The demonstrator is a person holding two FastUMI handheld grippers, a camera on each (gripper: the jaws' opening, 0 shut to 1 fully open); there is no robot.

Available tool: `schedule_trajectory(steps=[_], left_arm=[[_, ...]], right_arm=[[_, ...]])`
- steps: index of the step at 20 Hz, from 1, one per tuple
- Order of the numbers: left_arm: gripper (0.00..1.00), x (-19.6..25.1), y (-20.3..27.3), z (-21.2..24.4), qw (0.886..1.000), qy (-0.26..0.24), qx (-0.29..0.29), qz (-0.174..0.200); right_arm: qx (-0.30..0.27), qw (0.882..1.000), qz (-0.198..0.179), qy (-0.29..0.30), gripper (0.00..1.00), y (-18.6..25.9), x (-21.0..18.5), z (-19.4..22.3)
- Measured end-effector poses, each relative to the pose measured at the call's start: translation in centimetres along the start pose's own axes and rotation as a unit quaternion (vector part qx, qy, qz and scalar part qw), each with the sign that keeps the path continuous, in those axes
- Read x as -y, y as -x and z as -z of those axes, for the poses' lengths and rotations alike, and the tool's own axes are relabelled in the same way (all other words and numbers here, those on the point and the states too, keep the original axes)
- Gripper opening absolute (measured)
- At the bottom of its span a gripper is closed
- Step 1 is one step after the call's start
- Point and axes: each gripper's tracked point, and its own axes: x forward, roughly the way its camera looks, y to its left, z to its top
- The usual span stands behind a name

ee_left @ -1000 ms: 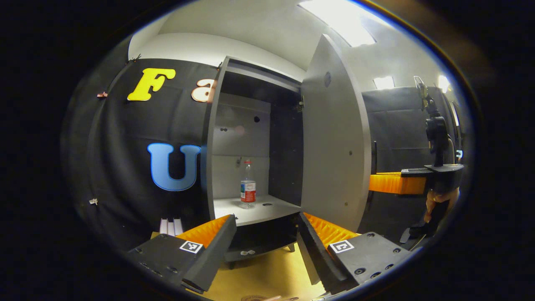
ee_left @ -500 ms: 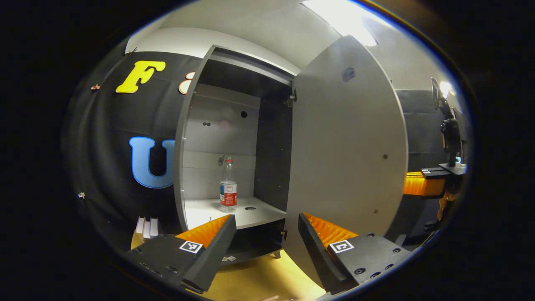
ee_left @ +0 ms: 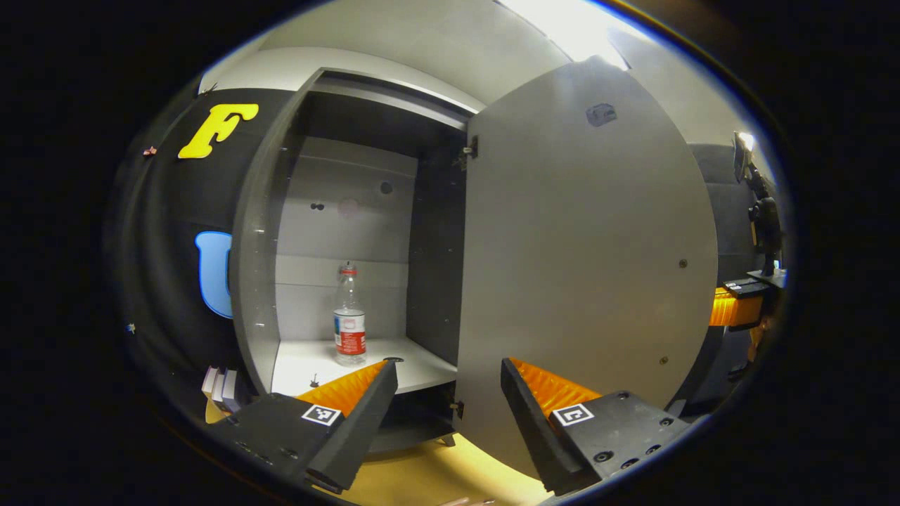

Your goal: Open the cabinet door with the right hand, grasp the bottle in the cabinet with the left hand and place it on the coaster, then close the cabinet door with the right hand.

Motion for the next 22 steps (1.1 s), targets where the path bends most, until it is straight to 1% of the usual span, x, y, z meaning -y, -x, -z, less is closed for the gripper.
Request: schedule_trajectory(steps=[2, 4, 6, 7, 8, 9, 10, 11, 13, 14, 15, 16, 17, 18, 19, 22], left_arm=[[0.94, 1.3, -1.1, -0.1, 1.0, -0.001, 0.005, 0.004], [0.93, 2.4, -1.9, -0.2, 1.0, -0.008, 0.013, 0.006], [0.93, 3.0, -2.4, -0.8, 0.999, -0.036, 0.029, -0.008], [0.89, 3.1, -2.5, -1.2, 0.998, -0.055, 0.036, -0.017], [0.93, 3.2, -2.9, -1.4, 0.996, -0.074, 0.044, -0.023], [0.93, 3.4, -3.2, -1.6, 0.994, -0.09, 0.049, -0.024], [0.89, 3.7, -3.8, -1.5, 0.993, -0.101, 0.052, -0.026], [0.93, 3.8, -4.1, -1.4, 0.993, -0.106, 0.051, -0.028], [0.94, 3.4, -4.8, -1.1, 0.993, -0.103, 0.045, -0.037], [0.94, 3.0, -5.2, -1.0, 0.993, -0.101, 0.044, -0.039], [0.94, 2.4, -5.7, -1.2, 0.993, -0.103, 0.044, -0.047], [0.93, 1.3, -6.1, -1.3, 0.991, -0.108, 0.044, -0.061], [0.98, 0.1, -6.6, -1.3, 0.99, -0.113, 0.043, -0.077], [0.93, -1.3, -7.2, -1.4, 0.988, -0.118, 0.043, -0.092], [0.93, -2.6, -7.8, -1.6, 0.986, -0.123, 0.044, -0.106], [0.94, -6.5, -9.7, -2.2, 0.978, -0.138, 0.052, -0.149]], right_arm=[[0.001, 1.0, -0.016, -0.004, 0.06, -0.1, 0.8, 0.0], [0.002, 1.0, -0.028, -0.013, 0.06, -0.2, 2.4, 0.2], [0.003, 0.999, -0.04, -0.024, 0.06, -0.1, 3.5, 0.4], [0.002, 0.998, -0.055, -0.032, 0.06, 0.1, 3.3, 0.4], [0.002, 0.997, -0.073, -0.037, 0.06, 0.3, 2.9, 0.5], [0.001, 0.996, -0.085, -0.035, 0.07, 0.2, 2.6, 0.6], [-0.002, 0.995, -0.094, -0.029, 0.08, 0.4, 2.5, 0.9], [-0.005, 0.995, -0.098, -0.022, 0.08, 0.8, 2.8, 1.3], [-0.006, 0.995, -0.099, -0.019, 0.08, 1.5, 3.2, 1.4], [-0.003, 0.995, -0.098, -0.023, 0.08, 2.2, 3.6, 1.3], [0.002, 0.995, -0.096, -0.03, 0.07, 3.0, 4.1, 1.3], [0.011, 0.995, -0.091, -0.04, 0.09, 4.0, 4.8, 1.0], [0.019, 0.995, -0.083, -0.048, 0.12, 4.7, 5.7, 0.5], [0.026, 0.996, -0.072, -0.056, 0.12, 5.1, 6.6, 0.2], [0.03, 0.996, -0.052, -0.059, 0.12, 5.3, 7.6, 0.3], [0.023, 0.998, 0.026, -0.049, 0.12, 5.0, 11.9, 1.8]])
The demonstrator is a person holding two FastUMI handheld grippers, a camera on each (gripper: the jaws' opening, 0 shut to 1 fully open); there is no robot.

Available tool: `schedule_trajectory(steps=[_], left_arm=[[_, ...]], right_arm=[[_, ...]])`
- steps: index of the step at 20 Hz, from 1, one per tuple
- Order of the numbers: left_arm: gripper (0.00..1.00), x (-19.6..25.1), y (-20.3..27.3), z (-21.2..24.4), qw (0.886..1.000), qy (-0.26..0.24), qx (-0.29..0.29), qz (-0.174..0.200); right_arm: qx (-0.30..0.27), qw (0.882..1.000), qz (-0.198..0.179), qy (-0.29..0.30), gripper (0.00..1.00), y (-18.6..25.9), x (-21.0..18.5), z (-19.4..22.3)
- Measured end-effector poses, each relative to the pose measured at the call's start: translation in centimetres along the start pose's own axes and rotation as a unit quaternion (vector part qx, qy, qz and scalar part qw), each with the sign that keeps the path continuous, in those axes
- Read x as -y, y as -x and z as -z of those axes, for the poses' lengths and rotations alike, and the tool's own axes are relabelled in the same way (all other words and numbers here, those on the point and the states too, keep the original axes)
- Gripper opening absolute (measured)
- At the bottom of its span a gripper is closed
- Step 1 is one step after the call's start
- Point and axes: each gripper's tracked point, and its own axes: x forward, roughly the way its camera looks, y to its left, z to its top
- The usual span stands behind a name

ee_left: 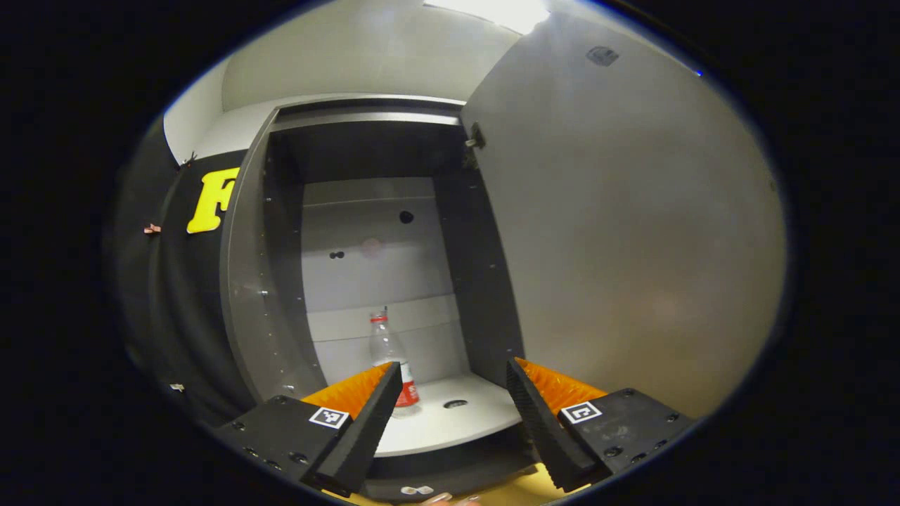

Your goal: Open the cabinet door with the right hand, grasp the bottle in the cabinet with the left hand and place it on the coaster, then close the cabinet door with the right hand.

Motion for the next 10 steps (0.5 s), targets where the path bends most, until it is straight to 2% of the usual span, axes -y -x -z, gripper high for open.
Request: schedule_trajectory(steps=[2, 3, 4, 5, 6, 8, 10], left_arm=[[0.93, -1.5, -2.2, 0.7, 1.0, 0.003, 0.0, -0.015], [0.93, -2.4, -3.4, 1.2, 1.0, 0.006, -0.004, -0.023], [0.94, -3.3, -4.5, 2.0, 0.999, 0.012, -0.008, -0.031], [0.99, -4.1, -5.7, 2.5, 0.999, 0.018, -0.011, -0.036], [0.94, -4.6, -6.9, 3.1, 0.999, 0.022, -0.014, -0.039], [0.94, -5.7, -9.0, 4.2, 0.998, 0.025, -0.02, -0.047], [0.94, -6.5, -11.2, 5.8, 0.998, 0.031, -0.031, -0.05]], right_arm=[[-0.007, 1.0, 0.024, 0.006, 0.12, -0.4, 1.2, 0.7], [-0.007, 0.999, 0.032, 0.009, 0.23, -0.7, 1.6, 0.7], [-0.003, 0.999, 0.042, 0.011, 0.29, -1.1, 2.3, 0.4], [0.001, 0.999, 0.053, 0.01, 0.42, -1.9, 3.0, 0.4], [0.006, 0.997, 0.07, 0.011, 0.61, -2.2, 4.1, 0.3], [0.016, 0.994, 0.111, 0.019, 0.99, -3.3, 6.5, 0.1], [0.027, 0.989, 0.144, 0.023, 0.98, -3.6, 7.9, -0.3]])
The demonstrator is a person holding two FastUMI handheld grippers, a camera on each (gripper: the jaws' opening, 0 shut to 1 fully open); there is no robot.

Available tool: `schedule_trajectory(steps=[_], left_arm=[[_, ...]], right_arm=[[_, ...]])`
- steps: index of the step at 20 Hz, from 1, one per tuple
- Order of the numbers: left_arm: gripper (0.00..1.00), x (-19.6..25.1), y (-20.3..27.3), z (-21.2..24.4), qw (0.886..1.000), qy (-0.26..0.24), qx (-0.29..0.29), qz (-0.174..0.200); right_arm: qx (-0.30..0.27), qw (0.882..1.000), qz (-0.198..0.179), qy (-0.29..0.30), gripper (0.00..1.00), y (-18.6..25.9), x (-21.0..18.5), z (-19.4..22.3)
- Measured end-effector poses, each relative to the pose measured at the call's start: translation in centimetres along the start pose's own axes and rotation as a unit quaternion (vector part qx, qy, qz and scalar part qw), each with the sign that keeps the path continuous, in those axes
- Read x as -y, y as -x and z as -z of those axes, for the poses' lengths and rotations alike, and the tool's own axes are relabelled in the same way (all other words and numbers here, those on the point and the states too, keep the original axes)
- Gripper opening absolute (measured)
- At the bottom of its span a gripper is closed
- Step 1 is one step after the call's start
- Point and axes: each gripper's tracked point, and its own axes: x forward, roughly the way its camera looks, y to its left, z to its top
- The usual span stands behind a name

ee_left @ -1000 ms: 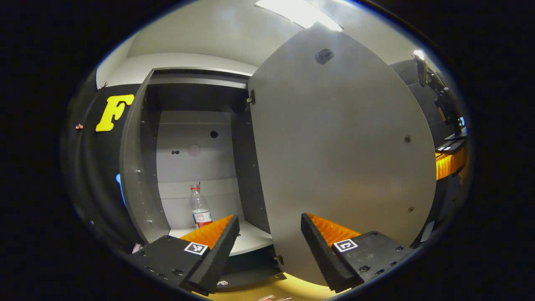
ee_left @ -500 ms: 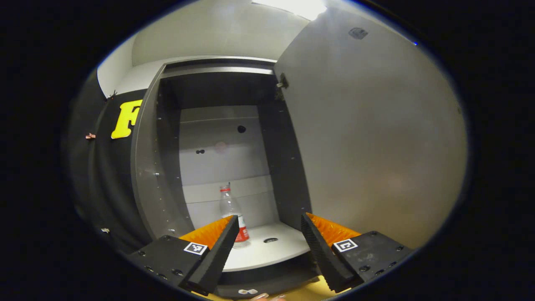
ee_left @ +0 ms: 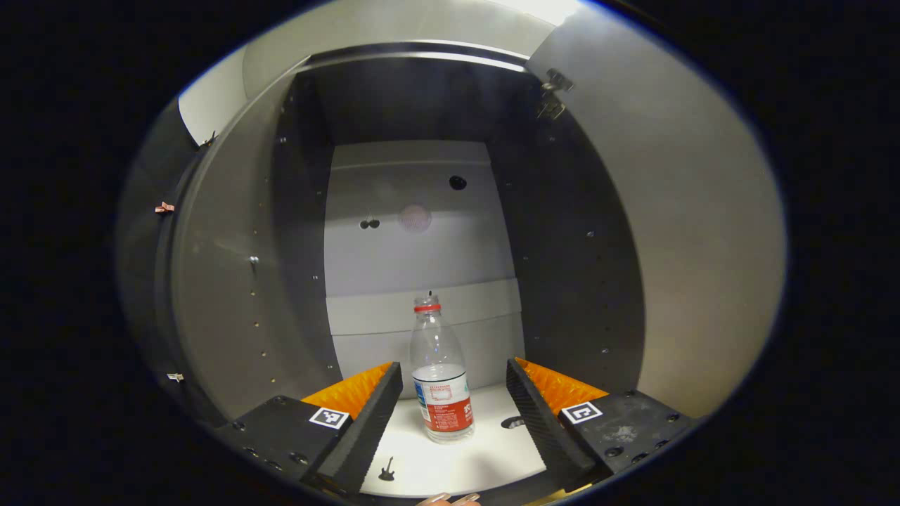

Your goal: Open the cabinet door with the right hand, grasp the bottle in the cabinet with the left hand and place it on the coaster, then close the cabinet door with the right hand.

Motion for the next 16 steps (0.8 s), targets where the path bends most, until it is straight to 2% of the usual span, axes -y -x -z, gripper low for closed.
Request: schedule_trajectory(steps=[2, 5, 6, 7, 9, 11, 14, 16], left_arm=[[0.94, -0.1, -2.0, 1.2, 1.0, 0.012, -0.01, 0.0], [0.95, -0.8, -4.5, 2.8, 1.0, 0.014, -0.021, -0.005], [0.99, -0.9, -5.2, 3.1, 1.0, 0.011, -0.024, -0.007], [0.95, -1.0, -5.8, 3.5, 1.0, 0.01, -0.029, -0.006], [0.99, -1.0, -6.7, 4.4, 0.999, 0.017, -0.041, -0.003], [0.95, -1.1, -7.7, 4.7, 0.999, 0.023, -0.047, -0.002], [0.95, -1.2, -8.7, 4.9, 0.999, 0.014, -0.048, -0.002], [0.78, -1.1, -8.3, 4.9, 0.999, 0.014, -0.052, -0.002]], right_arm=[[0.013, 1.0, 0.025, 0.01, 0.98, -1.2, 1.0, -0.4], [0.027, 0.999, 0.037, 0.015, 0.98, -2.1, 1.1, -1.2], [0.03, 0.999, 0.042, 0.015, 0.98, -2.3, 1.2, -1.4], [0.031, 0.998, 0.045, 0.013, 0.98, -2.5, 1.3, -1.5], [0.03, 0.998, 0.05, 0.012, 0.98, -2.9, 1.3, -1.5], [0.02, 0.998, 0.055, 0.016, 1.0, -3.1, 1.2, -1.3], [0.012, 0.999, 0.045, 0.021, 0.98, -3.2, 0.5, -1.2], [0.013, 0.999, 0.042, 0.024, 0.98, -2.9, 0.1, -1.4]])
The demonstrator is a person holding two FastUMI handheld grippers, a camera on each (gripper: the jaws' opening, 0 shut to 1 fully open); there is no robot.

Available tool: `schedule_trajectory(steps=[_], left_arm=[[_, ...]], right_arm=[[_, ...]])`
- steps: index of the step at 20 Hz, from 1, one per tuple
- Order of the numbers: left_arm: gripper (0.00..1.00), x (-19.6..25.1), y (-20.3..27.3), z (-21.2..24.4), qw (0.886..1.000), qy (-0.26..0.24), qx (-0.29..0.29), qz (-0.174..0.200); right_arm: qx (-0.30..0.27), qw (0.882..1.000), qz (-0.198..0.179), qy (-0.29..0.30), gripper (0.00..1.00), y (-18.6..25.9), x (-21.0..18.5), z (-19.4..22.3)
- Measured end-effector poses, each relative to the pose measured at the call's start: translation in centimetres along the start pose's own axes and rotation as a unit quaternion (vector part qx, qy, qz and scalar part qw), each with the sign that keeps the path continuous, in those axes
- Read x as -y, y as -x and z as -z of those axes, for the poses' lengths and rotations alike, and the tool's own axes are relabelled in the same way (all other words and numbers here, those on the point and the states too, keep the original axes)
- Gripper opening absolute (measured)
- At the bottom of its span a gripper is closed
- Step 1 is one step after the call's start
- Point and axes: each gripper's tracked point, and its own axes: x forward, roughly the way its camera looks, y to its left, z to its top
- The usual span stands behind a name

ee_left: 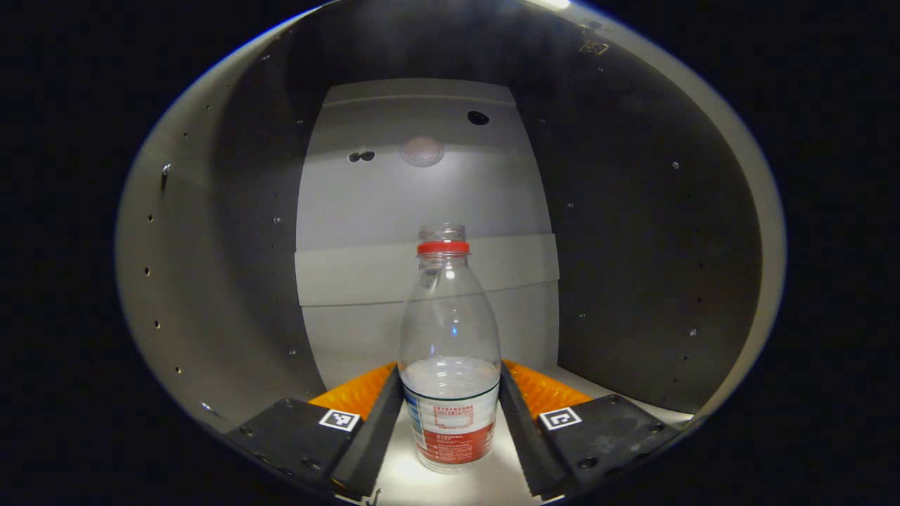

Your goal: Open the cabinet door with the right hand, grasp the bottle in the cabinet with the left hand and place it on the coaster, then close the cabinet door with the right hand.

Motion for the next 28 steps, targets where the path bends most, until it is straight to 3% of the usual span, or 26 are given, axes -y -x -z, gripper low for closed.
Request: schedule_trajectory(steps=[4, 9, 18, 19, 20, 24, 28], left_arm=[[0.76, 0.2, 3.0, -1.1, 0.999, 0.028, 0.01, 0.017], [0.75, -1.0, 8.6, -2.8, 0.999, 0.022, 0.021, 0.035], [0.75, -2.4, 19.0, -3.4, 0.995, 0.032, 0.026, 0.092], [0.75, -2.7, 20.0, -3.2, 0.995, 0.029, 0.026, 0.096], [0.75, -3.0, 21.1, -3.1, 0.994, 0.028, 0.027, 0.1], [0.75, -3.9, 25.1, -1.7, 0.992, 0.035, 0.021, 0.121], [0.73, -5.5, 28.9, 0.8, 0.991, 0.053, 0.005, 0.127]], right_arm=[[0.011, 1.0, 0.0, 0.008, 0.98, 2.0, -0.2, -0.7], [0.026, 1.0, -0.012, 0.011, 0.98, 5.6, -1.7, -1.8], [0.047, 0.997, -0.054, 0.017, 0.98, 14.0, -7.8, -4.0], [0.047, 0.997, -0.06, 0.019, 0.94, 14.8, -8.8, -4.1], [0.048, 0.996, -0.068, 0.021, 0.99, 15.5, -9.8, -4.2], [0.047, 0.992, -0.114, 0.019, 0.98, 17.4, -15.4, -4.1], [0.052, 0.982, -0.181, 0.003, 0.98, 16.0, -22.4, -4.7]])
